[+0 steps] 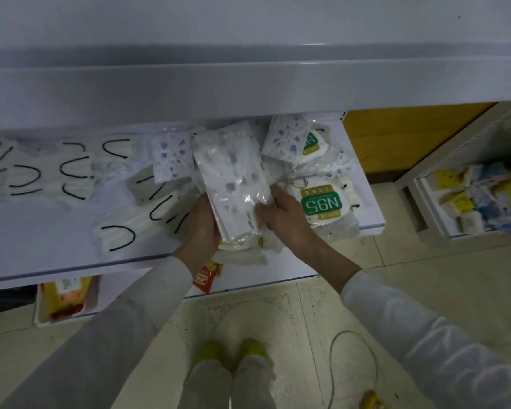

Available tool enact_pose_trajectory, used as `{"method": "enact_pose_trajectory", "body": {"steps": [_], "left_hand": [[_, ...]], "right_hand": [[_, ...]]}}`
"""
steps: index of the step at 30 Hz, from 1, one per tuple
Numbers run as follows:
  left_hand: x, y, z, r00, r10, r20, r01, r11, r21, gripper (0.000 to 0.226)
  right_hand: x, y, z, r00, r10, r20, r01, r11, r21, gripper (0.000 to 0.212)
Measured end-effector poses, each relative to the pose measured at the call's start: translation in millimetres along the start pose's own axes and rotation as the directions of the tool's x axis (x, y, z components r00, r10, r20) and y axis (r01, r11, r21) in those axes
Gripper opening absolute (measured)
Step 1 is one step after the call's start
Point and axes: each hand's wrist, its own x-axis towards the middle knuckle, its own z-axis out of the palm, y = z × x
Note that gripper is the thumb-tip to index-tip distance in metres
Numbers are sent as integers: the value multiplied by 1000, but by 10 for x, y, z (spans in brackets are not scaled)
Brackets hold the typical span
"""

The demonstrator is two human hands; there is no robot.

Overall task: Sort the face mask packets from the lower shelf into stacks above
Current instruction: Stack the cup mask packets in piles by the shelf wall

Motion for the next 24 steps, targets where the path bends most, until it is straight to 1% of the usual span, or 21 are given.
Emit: {"method": "enact_pose_trajectory", "body": {"steps": [1, 2, 3, 4, 5, 6, 7, 8, 9, 11, 12, 13, 15, 16, 19, 20, 22, 24], "left_hand": [[-31, 23, 23, 1000, -23, 0, 23, 997, -68, 47], [-26, 27, 14, 999, -36, -14, 35, 996, -84, 51], [-25, 31, 12, 999, -43, -10, 43, 997, -59, 51], [-46, 40, 22, 999, -38, 2, 38, 999, 16, 46], [-30, 32, 10, 999, -29, -14, 31, 994, 106, 40], [-15, 25, -3, 999, 13, -42, -3, 975, 222, 38], [12, 21, -30, 997, 50, -62, -31, 960, 279, 40], [42, 31, -49, 996, 61, -63, -41, 960, 277, 43], [79, 56, -63, 997, 62, -53, -47, 966, 255, 44], [147, 146, -89, 995, 84, -52, -68, 964, 257, 43], [192, 184, -107, 995, 88, -52, -71, 960, 272, 42], [250, 211, -132, 994, 89, -59, -69, 956, 285, 41], [320, 269, -150, 992, 102, -70, -77, 951, 299, 38], [350, 293, -159, 992, 106, -65, -81, 950, 303, 36], [396, 332, -176, 992, 112, -57, -90, 949, 303, 29], [395, 335, -186, 991, 118, -59, -95, 946, 310, 27], [386, 318, -197, 991, 122, -62, -96, 945, 312, 28], [366, 293, -191, 992, 108, -67, -83, 949, 304, 32]], "right_hand": [[35, 56, 26, 999, 51, -17, -53, 987, -155, 20], [71, 123, 36, 996, 80, -26, -84, 953, -292, 24], [105, 158, 49, 996, 94, -4, -88, 917, -390, 25], [148, 182, 64, 994, 95, 45, -64, 883, -464, 25], [181, 166, 77, 990, 99, 98, -30, 840, -542, 23], [253, 154, 57, 986, 106, 126, -5, 783, -622, 23], [334, 114, 14, 988, 103, 113, 1, 733, -680, 26], [465, 81, -61, 996, 71, 46, -19, 715, -698, 30], [616, 41, -164, 998, 28, -53, -57, 732, -679, 30], [971, -8, -422, 958, -33, -286, -162, 761, -629, 28], [1152, -1, -548, 929, -26, -369, -226, 750, -622, 30], [1309, 18, -645, 910, 14, -415, -291, 734, -614, 34], [1557, 122, -734, 885, 123, -450, -388, 728, -565, 46], [1642, 180, -740, 879, 156, -450, -409, 732, -544, 51], [1747, 269, -711, 853, 197, -483, -442, 764, -470, 54], [1757, 276, -708, 841, 214, -497, -455, 775, -438, 51], [1758, 272, -712, 829, 282, -482, -470, 818, -331, 37], [1716, 261, -729, 814, 359, -457, -468, 871, -151, 23]]}}
